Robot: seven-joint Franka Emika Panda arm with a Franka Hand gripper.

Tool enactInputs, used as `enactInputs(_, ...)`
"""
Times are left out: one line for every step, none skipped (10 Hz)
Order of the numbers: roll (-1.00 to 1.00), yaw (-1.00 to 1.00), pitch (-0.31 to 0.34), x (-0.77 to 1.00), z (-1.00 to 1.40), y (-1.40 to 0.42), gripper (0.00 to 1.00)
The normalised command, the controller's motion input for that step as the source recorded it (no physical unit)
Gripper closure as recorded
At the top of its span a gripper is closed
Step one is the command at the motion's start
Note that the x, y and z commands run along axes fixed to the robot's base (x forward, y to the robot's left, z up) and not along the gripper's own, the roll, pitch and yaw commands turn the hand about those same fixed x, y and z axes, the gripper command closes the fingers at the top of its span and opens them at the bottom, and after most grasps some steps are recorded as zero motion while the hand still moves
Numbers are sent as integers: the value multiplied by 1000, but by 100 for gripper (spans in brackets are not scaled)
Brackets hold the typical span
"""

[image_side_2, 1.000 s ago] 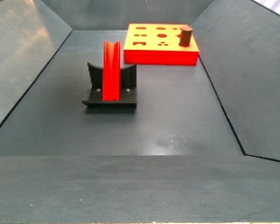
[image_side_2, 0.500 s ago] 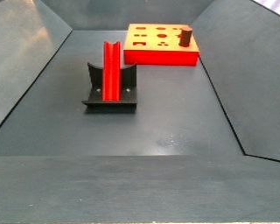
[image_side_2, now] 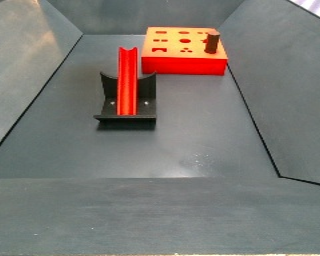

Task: Pick up the arch object. Move up. Place the arch object on the fixture. Regrasp the arch object. Move to above the board. Insert the arch object.
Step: Regrasp the arch object.

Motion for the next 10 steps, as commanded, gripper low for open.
enactInputs(1000, 32, 42, 33, 1, -26, 0)
enactInputs(1000, 35, 49, 45, 2, -23, 0)
enactInputs(1000, 44, 76, 65, -3, -29, 0)
enactInputs(1000, 49, 88, 75, -3, -33, 0)
enactInputs(1000, 63, 119, 91, -5, -37, 0)
enactInputs(1000, 86, 154, 95, -4, -42, 0)
enactInputs(1000, 112, 181, 97, -4, -46, 0)
enactInputs(951, 150, 199, 99, -10, -44, 0)
enactInputs(752, 171, 183, 100, -7, -48, 0)
enactInputs(493, 195, 153, 103, -6, -49, 0)
